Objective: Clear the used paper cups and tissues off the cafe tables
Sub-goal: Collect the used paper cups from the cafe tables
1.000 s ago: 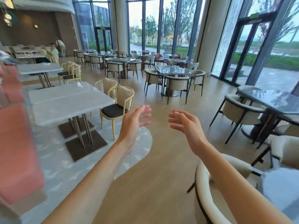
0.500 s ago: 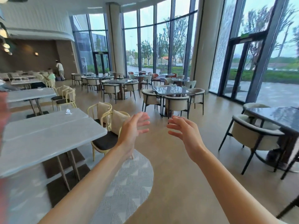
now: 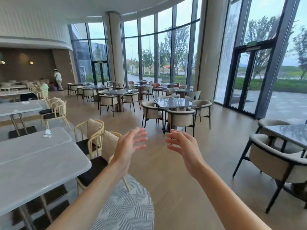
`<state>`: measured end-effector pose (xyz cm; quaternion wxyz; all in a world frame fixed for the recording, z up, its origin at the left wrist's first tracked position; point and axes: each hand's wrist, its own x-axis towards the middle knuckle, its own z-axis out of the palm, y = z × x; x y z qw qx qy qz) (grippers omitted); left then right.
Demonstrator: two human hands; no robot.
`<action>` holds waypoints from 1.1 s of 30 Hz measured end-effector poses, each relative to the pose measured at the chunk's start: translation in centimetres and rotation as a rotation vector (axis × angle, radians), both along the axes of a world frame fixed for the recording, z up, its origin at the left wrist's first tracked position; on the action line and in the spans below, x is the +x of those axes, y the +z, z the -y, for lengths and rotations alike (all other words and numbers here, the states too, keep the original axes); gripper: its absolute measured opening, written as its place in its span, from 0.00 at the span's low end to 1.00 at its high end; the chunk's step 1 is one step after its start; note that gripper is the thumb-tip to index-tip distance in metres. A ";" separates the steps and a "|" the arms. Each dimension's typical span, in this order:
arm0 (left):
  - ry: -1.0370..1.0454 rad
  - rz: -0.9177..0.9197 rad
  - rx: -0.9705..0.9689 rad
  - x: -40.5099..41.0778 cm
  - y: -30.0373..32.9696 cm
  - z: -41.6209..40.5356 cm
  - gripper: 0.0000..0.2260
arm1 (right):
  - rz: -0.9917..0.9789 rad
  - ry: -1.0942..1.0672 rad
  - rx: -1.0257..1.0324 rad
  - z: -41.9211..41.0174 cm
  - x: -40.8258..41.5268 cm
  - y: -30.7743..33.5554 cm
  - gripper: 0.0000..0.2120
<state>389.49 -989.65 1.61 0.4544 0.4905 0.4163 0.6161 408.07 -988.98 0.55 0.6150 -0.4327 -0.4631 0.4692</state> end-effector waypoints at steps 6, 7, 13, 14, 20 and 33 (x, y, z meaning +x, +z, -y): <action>-0.012 0.041 0.009 1.3 -1.8 -16.0 0.14 | 0.037 -0.021 -0.005 -14.9 0.7 -1.2 0.07; -0.015 0.044 0.003 1.5 -1.8 -18.8 0.14 | 0.041 -0.035 -0.015 -17.5 0.9 -1.0 0.07; -0.048 0.053 -0.023 3.3 -1.2 -33.9 0.14 | 0.050 -0.073 -0.016 -31.9 2.8 0.0 0.10; -0.053 0.042 -0.031 3.7 -1.2 -35.9 0.14 | 0.049 -0.080 -0.023 -33.9 3.2 0.0 0.10; -0.050 0.029 -0.065 6.3 -2.4 -47.9 0.12 | 0.029 -0.089 -0.040 -46.1 5.6 -1.3 0.08; 0.137 0.098 -0.039 12.0 0.2 -78.9 0.12 | 0.000 0.137 -0.046 -81.1 9.9 0.0 0.07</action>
